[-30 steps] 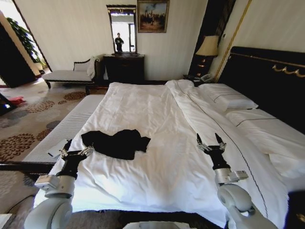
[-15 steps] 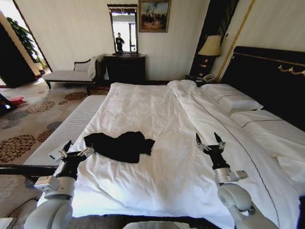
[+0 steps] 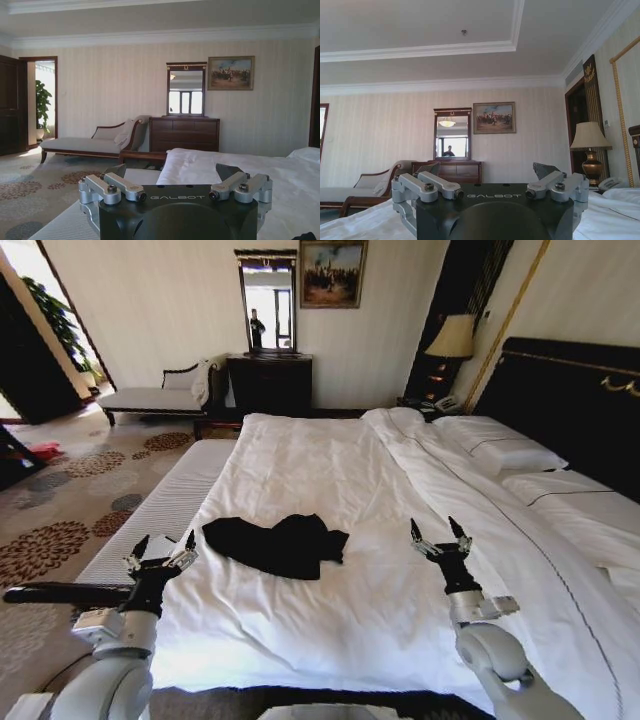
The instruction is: Fold the clothes on the bed.
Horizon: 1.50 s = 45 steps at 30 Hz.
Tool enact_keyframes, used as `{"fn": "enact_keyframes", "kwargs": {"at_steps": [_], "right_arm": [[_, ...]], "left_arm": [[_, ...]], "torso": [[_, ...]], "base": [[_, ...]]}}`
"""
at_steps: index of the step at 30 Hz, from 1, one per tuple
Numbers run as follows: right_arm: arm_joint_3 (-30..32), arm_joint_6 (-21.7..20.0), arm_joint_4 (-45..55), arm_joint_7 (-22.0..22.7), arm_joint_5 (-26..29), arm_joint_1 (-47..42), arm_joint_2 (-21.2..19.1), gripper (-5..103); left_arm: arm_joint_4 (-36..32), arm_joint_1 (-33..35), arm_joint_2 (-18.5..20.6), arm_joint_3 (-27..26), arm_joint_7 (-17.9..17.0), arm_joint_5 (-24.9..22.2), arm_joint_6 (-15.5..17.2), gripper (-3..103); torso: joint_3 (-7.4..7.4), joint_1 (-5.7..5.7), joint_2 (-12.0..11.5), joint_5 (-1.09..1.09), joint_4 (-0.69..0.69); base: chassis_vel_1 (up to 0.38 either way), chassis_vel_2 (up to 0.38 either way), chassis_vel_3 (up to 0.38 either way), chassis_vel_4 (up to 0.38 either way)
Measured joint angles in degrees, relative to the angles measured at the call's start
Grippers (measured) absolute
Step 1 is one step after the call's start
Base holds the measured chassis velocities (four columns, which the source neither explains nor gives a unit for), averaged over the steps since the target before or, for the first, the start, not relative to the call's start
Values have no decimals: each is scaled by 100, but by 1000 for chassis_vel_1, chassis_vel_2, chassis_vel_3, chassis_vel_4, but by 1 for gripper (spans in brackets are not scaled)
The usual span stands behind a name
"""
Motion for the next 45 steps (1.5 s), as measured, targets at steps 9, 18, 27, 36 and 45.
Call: {"fn": "enact_keyframes", "kwargs": {"at_steps": [9, 18, 27, 36, 45], "right_arm": [[-68, 62, -10, 132, 79, 67, 19, 100], [-199, 64, -112, 187, 94, 208, 18, 100], [-508, 99, -553, 187, 84, 492, 33, 100], [-781, 131, -927, 197, 78, 799, 84, 100], [-853, 216, -1325, 215, 84, 1010, 209, 100]], "left_arm": [[18, -10, -7, 16, -12, 36, -10, 100], [30, -446, 620, 582, -469, -512, 431, 100], [317, -1019, 1369, 1281, -744, -2057, 966, 100], [944, -1476, 1444, 1925, -1060, -3216, 1293, 100], [2046, -2378, 1091, 2811, -1077, -3863, 1107, 100]], "torso": [[0, 0, 0, 4, -2], [1, 0, 0, -1, -1], [1, 2, -1, 1, 0], [1, 2, 0, 0, 0], [1, 2, -1, 1, -2]], "base": [[33, 36, -25, -38], [0, 0, 0, 0], [0, 0, 0, 0], [0, 0, 0, 0], [0, 0, 0, 0]]}}
